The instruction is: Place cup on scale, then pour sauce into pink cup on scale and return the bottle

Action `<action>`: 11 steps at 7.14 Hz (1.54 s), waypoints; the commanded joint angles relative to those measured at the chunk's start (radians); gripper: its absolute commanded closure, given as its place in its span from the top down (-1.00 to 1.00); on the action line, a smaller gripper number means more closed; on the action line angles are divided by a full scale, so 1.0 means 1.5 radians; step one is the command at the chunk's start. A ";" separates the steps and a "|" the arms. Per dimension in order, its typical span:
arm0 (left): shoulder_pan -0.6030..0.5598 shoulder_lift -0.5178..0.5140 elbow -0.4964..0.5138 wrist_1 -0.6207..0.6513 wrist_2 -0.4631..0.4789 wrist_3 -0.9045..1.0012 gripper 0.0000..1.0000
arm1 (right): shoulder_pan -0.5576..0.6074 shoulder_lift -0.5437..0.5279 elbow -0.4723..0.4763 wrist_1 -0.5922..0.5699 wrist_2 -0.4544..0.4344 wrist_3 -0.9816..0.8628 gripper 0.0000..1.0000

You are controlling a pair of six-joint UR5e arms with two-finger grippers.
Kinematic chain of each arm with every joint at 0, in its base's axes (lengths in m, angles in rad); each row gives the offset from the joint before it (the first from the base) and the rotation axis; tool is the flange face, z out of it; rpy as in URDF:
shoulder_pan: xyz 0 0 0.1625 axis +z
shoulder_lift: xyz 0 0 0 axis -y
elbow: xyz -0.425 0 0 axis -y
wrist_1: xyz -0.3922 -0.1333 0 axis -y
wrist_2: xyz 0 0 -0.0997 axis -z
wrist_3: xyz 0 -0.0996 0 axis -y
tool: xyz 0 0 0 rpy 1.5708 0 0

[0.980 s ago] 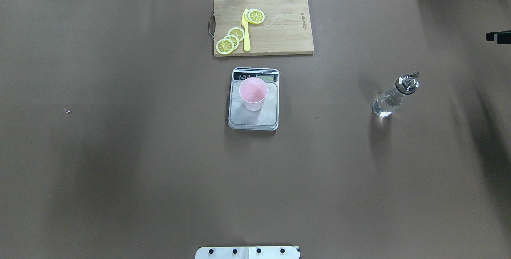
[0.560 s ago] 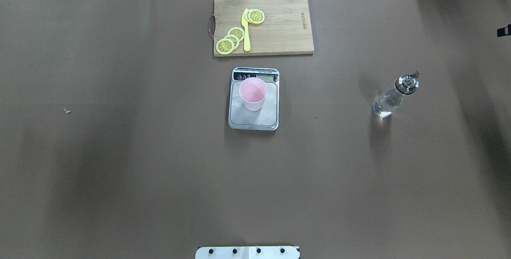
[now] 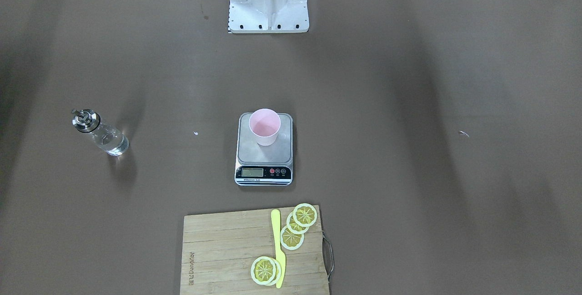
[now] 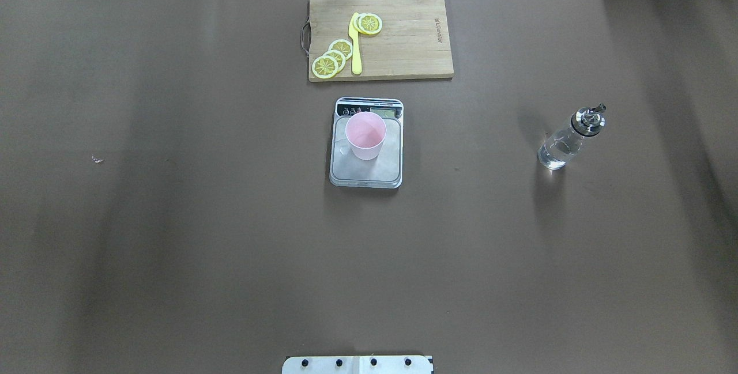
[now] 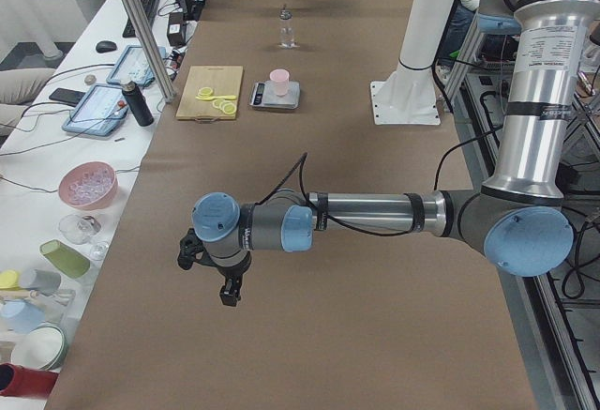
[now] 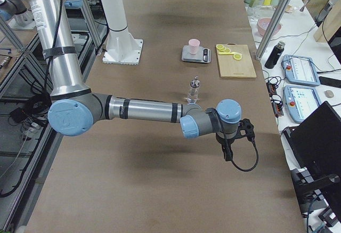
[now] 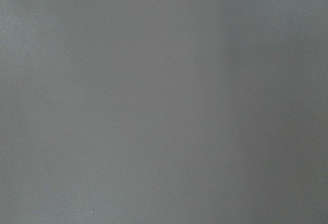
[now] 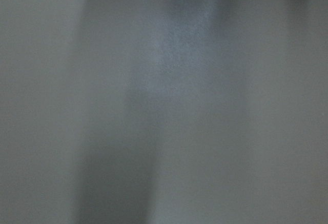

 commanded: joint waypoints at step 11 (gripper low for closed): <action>-0.004 0.012 0.032 0.002 0.001 0.026 0.98 | -0.001 -0.019 0.029 -0.087 -0.013 -0.026 1.00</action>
